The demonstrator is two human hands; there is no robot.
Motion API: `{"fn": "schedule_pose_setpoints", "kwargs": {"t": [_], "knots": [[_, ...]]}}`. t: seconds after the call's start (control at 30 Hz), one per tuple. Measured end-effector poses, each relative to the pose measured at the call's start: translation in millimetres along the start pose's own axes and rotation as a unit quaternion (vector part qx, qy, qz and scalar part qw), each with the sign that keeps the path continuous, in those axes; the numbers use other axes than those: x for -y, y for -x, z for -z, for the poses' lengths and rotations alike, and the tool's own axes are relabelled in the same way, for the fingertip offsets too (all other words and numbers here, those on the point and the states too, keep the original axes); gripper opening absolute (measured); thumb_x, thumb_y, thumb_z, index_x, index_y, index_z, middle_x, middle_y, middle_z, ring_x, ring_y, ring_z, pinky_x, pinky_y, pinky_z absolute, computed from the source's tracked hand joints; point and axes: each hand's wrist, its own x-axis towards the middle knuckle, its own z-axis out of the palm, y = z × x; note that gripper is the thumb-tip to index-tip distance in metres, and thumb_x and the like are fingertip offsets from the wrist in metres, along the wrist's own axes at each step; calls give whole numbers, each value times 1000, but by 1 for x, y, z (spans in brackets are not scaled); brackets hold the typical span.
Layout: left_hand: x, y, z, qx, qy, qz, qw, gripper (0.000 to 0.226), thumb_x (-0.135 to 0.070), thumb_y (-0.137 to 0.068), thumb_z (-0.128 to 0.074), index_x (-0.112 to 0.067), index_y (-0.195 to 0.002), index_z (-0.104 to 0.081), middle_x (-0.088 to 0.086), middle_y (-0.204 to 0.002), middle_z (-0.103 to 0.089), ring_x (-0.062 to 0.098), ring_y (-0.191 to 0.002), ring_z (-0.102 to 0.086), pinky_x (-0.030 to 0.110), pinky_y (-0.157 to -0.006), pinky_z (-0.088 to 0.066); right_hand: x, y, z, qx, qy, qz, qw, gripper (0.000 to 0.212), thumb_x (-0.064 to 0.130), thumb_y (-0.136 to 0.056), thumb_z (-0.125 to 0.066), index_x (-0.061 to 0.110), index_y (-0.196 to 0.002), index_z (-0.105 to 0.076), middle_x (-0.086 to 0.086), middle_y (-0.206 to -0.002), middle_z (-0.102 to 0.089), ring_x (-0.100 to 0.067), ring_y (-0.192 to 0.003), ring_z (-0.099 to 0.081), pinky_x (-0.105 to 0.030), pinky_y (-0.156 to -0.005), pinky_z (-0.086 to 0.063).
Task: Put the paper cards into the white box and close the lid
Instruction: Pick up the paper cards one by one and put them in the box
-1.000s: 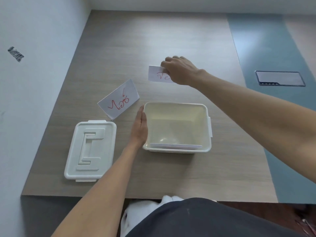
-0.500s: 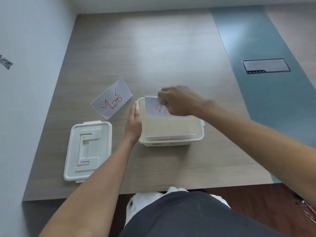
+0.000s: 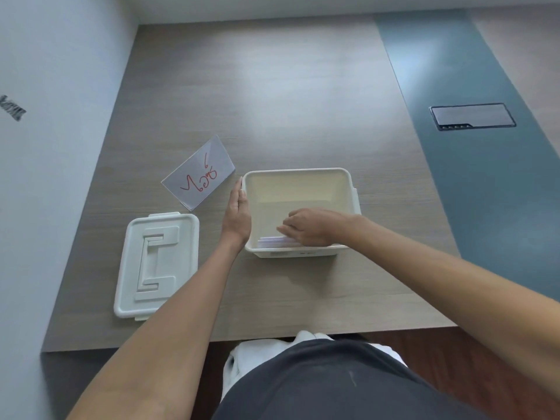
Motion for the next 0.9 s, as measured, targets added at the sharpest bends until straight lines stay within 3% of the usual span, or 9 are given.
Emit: {"fn": "schedule_pose_setpoints", "kwargs": {"t": [0.17,0.3,0.47,0.6,0.8,0.9], "knots": [[0,0,0,1,16,-3,1000,47,-33,-108,-21,-27,-155,-27,-7,-161,-28,7,-148,-24,24,-118,-18,-46,-4,11,-271,-29,-53,961,32,33,-101,-47,14,-108,-71,-10,-113,-64,-34,-108,-57,-40,-94,-40],[1,0,0,2,17,2,1000,48,-34,-108,-21,-26,-155,-27,-8,-161,-28,7,-148,-24,22,-117,-17,-85,-1,11,-337,-68,-175,923,33,29,-99,-51,14,-126,-63,-13,-131,-53,-34,-121,-50,-45,-101,-35],[0,-1,-1,2,23,4,1000,48,-34,-108,-21,-27,-155,-27,-9,-161,-28,6,-147,-24,21,-116,-17,-104,4,-19,-348,-219,-241,879,40,28,-105,-37,11,-138,-53,-15,-133,-55,-33,-123,-52,-44,-103,-40],[1,-1,-1,-2,8,-3,1000,47,-33,-108,-21,-26,-155,-28,-9,-161,-29,6,-147,-24,18,-113,-17,-93,8,-32,-348,-371,-260,821,41,34,-107,-26,11,-124,-56,-14,-99,-65,-32,-97,-60,-35,-77,-38],[3,-2,-1,-10,8,3,1000,47,-34,-108,-22,-27,-154,-30,-10,-159,-32,5,-145,-27,19,-112,-19,-92,7,-31,-353,-384,-258,813,39,34,-108,-26,7,-110,-55,-19,-88,-62,-30,-81,-56,-36,-70,-38],[2,-1,-1,-1,19,4,1000,46,-34,-108,-24,-27,-153,-30,-14,-155,-34,1,-142,-29,21,-113,-20,-93,7,-32,-356,-389,-254,811,40,34,-107,-26,8,-115,-55,-18,-92,-64,-31,-85,-57,-37,-72,-37]]}}
